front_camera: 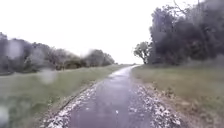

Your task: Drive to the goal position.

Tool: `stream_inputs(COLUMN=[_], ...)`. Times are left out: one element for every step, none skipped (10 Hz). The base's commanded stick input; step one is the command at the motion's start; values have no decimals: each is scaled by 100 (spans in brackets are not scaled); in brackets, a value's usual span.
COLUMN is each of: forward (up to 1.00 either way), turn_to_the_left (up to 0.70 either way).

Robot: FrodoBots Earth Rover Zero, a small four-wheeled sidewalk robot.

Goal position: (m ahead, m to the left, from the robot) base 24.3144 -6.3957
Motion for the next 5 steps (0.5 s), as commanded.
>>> stream_inputs(forward=[70, 70, 70, 70, 70], turn_to_the_left=[0, 0, 0, 0, 0])
